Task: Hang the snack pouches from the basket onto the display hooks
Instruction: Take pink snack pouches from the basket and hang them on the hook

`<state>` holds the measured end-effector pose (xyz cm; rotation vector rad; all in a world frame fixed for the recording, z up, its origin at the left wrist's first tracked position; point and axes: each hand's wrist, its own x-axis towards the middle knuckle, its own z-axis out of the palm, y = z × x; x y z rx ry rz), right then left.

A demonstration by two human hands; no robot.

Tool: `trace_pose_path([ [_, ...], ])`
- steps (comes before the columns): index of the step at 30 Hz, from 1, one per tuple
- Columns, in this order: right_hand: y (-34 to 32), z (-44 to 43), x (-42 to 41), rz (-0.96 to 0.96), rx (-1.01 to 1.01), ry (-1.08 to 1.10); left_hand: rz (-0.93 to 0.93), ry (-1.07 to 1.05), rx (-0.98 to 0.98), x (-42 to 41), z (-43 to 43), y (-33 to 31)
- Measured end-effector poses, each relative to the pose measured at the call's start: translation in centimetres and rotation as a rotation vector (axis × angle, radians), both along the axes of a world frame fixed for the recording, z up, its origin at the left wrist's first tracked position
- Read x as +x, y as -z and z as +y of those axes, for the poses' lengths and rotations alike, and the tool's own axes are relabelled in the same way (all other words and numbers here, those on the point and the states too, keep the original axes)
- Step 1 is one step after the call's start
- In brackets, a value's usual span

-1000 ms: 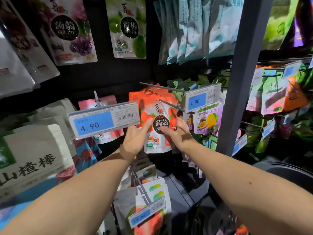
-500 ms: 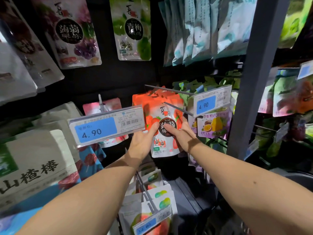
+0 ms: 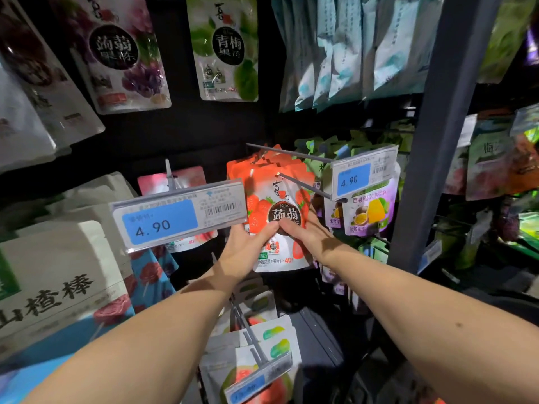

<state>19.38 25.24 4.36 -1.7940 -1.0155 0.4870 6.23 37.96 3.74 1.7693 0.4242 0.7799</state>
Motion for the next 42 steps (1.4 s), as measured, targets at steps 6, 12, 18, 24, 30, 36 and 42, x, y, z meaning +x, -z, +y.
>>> trace_pose_path([
  [6,1.8,-1.4,-0.5,-0.032,0.181,0.096,0.029,-0.116,-0.013,1.2,2.2,3.4],
  [12,1.1,-0.2,0.4,0.013,0.146,0.086,0.074,-0.155,-0.1,1.3,-0.4,1.7],
  [18,0.3,0.6,-0.2,-0.074,0.127,0.189,0.126,-0.247,-0.066,1.8,0.4,1.3],
  [24,-0.7,-1.7,-3.2,-0.003,0.121,0.256,0.13,-0.377,-0.025,0.3,-1.4,0.9],
  [30,-1.8,-6.3,-7.4,0.012,0.011,0.342,0.233,-0.445,0.102,-4.2,-7.2,-0.4],
  [36,-4.4,-13.9,-13.3,-0.058,-0.131,0.365,0.416,-0.434,0.103,-9.8,-13.9,-2.2],
  [42,-7.4,-23.3,-20.5,-0.125,-0.25,0.411,0.381,-0.184,0.138,-15.6,-22.7,-4.4],
])
